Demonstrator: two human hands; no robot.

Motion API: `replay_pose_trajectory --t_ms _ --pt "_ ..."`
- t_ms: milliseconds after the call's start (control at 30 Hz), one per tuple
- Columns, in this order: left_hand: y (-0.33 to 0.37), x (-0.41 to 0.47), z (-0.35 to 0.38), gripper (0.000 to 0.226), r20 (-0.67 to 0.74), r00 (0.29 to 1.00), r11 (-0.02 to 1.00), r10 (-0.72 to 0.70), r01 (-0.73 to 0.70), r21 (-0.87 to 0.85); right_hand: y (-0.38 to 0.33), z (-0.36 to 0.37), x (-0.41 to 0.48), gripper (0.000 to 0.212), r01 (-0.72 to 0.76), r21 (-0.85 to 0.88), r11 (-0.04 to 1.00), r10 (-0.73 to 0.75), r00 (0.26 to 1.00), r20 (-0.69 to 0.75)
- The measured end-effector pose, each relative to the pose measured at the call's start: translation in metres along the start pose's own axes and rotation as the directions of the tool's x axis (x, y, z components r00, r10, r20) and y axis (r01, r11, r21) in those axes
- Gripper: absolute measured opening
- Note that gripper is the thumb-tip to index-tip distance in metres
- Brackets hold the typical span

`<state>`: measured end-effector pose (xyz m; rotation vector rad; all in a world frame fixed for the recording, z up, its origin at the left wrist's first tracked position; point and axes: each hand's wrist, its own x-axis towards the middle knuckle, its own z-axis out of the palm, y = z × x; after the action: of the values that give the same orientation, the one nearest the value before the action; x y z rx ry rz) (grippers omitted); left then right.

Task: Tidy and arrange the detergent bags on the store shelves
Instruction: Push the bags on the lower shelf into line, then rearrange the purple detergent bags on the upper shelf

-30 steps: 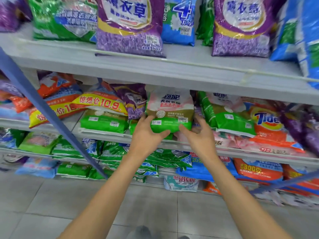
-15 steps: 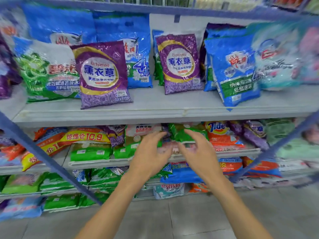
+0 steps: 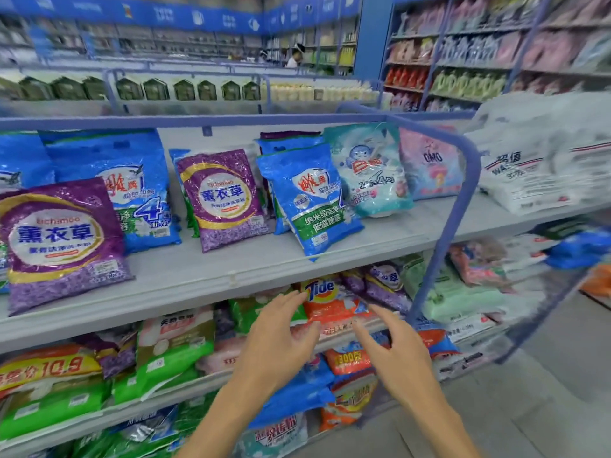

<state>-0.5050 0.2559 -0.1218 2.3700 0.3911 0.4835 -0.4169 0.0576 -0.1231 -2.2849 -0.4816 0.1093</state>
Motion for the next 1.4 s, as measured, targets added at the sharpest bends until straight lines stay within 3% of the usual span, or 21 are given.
replay_pose_trajectory --t_ms 400,633,833,1000,1133,1200,1300,1400 --pt "0.108 0.051 0.074 0.056 -0.126 0.992 1.000 -0.019 0.020 0.009 0.080 -0.108 0.069 0.054 0.081 0.108 0.991 -0.085 0.996 0.032" --pt "0.138 0.112 0.073 0.056 -0.198 0.979 0.999 -0.046 0.047 0.001 0.058 -0.121 0.148 0.059 0.193 0.118 0.974 -0.194 0.981 -0.004" --pt "0.142 0.224 0.084 0.067 -0.176 0.981 0.996 -0.086 0.083 -0.023 0.023 -0.113 0.250 0.057 0.216 0.190 0.958 -0.201 0.975 -0.096" --pt "0.126 0.307 0.107 0.075 -0.108 0.984 0.983 -0.144 0.129 -0.132 0.014 -0.104 0.327 0.046 0.131 0.190 0.973 -0.100 0.982 -0.162" --pt "0.112 0.349 0.119 0.078 -0.099 0.959 0.938 -0.266 0.234 -0.255 0.019 -0.095 0.364 0.061 0.025 0.196 0.980 0.005 0.988 -0.152" --pt "0.118 0.362 0.115 0.079 -0.031 0.941 0.884 -0.338 0.306 -0.353 0.020 -0.092 0.376 0.073 -0.003 0.205 0.979 0.032 0.990 -0.135" --pt "0.118 0.379 0.117 0.100 0.119 0.898 0.781 -0.423 0.428 -0.455 0.025 -0.088 0.396 0.087 -0.118 0.285 0.951 0.139 0.989 -0.053" --pt "0.110 0.389 0.120 0.081 0.112 0.853 0.710 -0.509 0.490 -0.505 0.035 -0.089 0.412 0.089 -0.201 0.538 0.819 0.222 0.975 0.026"
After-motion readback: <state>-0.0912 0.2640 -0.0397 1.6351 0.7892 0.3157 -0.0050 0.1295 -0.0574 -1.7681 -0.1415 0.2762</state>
